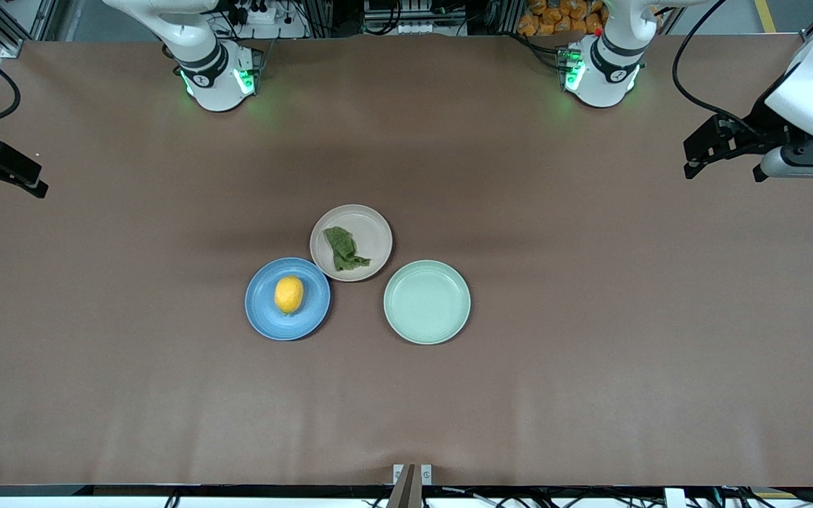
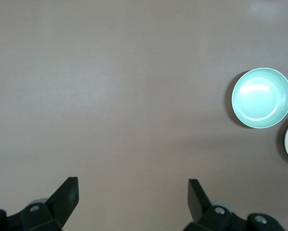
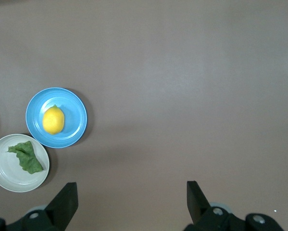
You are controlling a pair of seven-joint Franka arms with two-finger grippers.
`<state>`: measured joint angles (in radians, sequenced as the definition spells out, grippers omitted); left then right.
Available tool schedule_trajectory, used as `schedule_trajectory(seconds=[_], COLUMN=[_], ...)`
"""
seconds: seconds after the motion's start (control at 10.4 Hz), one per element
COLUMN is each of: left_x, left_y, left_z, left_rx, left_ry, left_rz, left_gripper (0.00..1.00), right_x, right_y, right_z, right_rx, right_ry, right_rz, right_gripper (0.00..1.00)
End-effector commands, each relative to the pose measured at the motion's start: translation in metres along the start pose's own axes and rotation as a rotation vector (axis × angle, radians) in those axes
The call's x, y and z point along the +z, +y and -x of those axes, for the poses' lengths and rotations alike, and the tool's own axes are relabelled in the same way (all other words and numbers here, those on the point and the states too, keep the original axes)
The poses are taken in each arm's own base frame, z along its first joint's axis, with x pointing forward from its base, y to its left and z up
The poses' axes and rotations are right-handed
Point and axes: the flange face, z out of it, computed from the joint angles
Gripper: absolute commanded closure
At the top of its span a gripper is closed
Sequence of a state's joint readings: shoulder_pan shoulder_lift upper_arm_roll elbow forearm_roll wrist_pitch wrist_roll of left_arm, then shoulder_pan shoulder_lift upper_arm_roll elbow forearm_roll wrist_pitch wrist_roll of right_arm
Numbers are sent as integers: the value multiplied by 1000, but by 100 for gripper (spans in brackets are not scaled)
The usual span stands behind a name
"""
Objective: Pick lemon and lettuce from blue and beige plates
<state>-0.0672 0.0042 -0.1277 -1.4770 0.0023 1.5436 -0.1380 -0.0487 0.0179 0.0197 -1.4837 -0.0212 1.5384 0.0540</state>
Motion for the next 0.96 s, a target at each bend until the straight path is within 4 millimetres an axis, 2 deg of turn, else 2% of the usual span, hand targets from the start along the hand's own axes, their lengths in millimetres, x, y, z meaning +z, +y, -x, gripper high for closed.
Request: schedule_trajectory(seconds=[0.0, 0.48, 0.58, 0.77, 0.87], left_x=[-1, 0, 5, 32, 36], left_y=[-6, -11, -25, -5, 4], left_z=[4, 3, -1, -1, -3], left_rx=[37, 28, -14, -17, -32], left_ry=[-11, -15, -25, -103, -114], left_rz=[8, 15, 29, 56, 74], left_gripper=[0, 0, 0, 0, 0], right_x=[-4, -4, -4, -4, -4], right_y=[-2, -2, -2, -3, -3], right_z=[1, 1, 1, 2, 2], right_rx=[10, 12, 12, 10, 10], right_ry=[-3, -4, -4, -4, -4], right_rz=[-7, -9, -9, -9, -9], right_gripper=[0, 0, 0, 0, 0])
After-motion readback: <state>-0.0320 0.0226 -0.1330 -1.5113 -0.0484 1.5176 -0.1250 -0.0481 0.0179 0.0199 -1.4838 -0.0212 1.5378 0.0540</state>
